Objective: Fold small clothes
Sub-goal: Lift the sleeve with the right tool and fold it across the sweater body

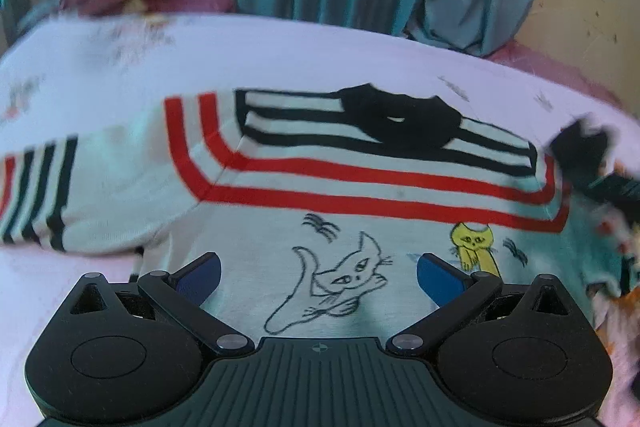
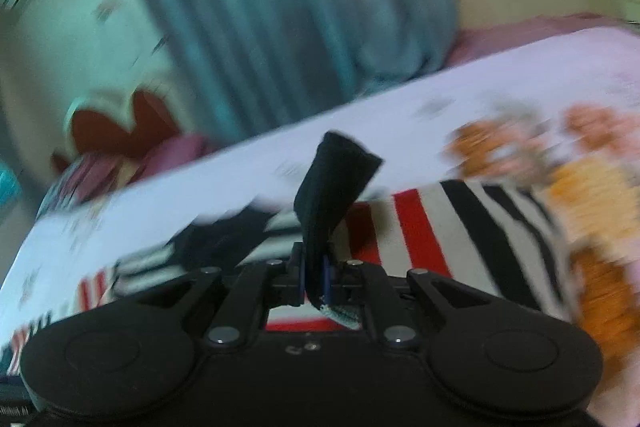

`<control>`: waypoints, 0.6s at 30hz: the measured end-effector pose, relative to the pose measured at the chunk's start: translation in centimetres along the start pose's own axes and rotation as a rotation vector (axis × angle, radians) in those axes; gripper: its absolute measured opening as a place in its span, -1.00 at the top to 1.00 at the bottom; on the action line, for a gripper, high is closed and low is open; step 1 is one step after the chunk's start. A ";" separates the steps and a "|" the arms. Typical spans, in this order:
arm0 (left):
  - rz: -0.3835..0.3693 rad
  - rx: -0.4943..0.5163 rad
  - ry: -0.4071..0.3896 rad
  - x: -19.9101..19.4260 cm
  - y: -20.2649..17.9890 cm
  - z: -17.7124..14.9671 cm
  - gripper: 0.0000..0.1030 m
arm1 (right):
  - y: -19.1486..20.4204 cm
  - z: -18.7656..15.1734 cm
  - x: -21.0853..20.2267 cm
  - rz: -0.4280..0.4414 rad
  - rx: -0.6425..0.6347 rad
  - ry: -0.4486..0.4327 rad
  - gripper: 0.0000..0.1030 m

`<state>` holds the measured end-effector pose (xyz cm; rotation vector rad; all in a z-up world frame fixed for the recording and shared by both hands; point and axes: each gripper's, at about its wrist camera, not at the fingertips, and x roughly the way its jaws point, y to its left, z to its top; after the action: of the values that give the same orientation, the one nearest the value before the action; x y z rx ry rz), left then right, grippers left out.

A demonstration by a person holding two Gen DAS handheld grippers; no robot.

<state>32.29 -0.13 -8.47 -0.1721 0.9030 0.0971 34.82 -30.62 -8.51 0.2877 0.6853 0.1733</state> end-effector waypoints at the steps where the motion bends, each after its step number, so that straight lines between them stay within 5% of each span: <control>1: -0.015 -0.020 0.006 0.2 0.7 0.2 -1.00 | 1.4 -0.8 1.1 0.014 -0.011 0.034 0.83; 6: -0.077 -0.051 0.039 1.6 2.5 0.6 -0.99 | 5.7 -4.9 5.0 0.017 -0.069 0.159 0.62; 11: -0.191 -0.020 0.092 3.7 0.9 1.0 -0.99 | 6.9 -5.9 4.3 0.044 -0.069 0.182 0.05; 18: -0.373 -0.056 0.189 5.9 -3.2 0.0 -0.99 | 4.3 -6.2 -1.3 -0.006 -0.081 0.115 0.06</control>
<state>36.41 -3.20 -12.77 -0.4045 1.0419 -0.2445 29.57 -25.64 -10.98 0.1990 0.7912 0.2130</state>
